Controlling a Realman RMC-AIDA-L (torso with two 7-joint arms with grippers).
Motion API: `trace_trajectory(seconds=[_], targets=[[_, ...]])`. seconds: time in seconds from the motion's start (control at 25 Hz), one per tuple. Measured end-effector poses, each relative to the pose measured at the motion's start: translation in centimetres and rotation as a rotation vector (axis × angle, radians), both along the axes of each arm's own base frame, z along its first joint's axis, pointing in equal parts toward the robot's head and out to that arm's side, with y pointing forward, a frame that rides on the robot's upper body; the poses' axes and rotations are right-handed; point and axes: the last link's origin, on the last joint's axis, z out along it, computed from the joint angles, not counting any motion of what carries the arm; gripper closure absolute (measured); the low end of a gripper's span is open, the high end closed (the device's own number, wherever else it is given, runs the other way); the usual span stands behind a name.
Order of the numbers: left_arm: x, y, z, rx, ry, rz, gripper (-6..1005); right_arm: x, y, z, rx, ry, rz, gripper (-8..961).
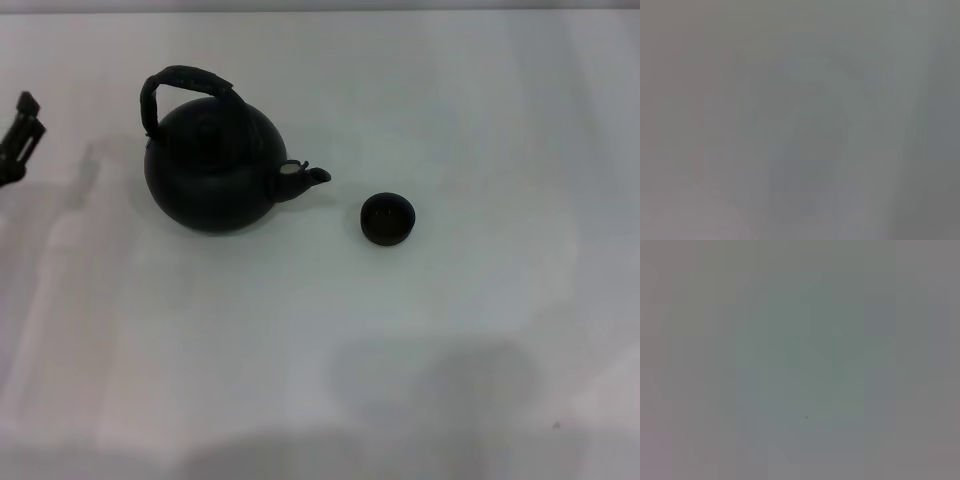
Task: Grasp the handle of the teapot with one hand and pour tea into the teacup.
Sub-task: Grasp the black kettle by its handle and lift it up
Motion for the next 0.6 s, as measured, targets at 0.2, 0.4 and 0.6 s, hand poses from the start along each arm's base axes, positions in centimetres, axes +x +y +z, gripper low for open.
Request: trace_trajectory(seconds=[0.2,0.4,0.6], targets=[[0.3,-0.6,-0.8,-0.077,0.016,-0.044,115,-0.2,0.6,-0.3,0.005,0.004,-0.021,111],[0.3,-1.3,-1.2,-0.172,0.007,-0.093,115,-0.4,0.9,0.2,0.019,0.003,-0.017,111],[0.7,-1.6,-1.6,-0.241,0.012,-0.143,114,-0.3,1.0,0.6,0.044,-0.006,-0.030,111]])
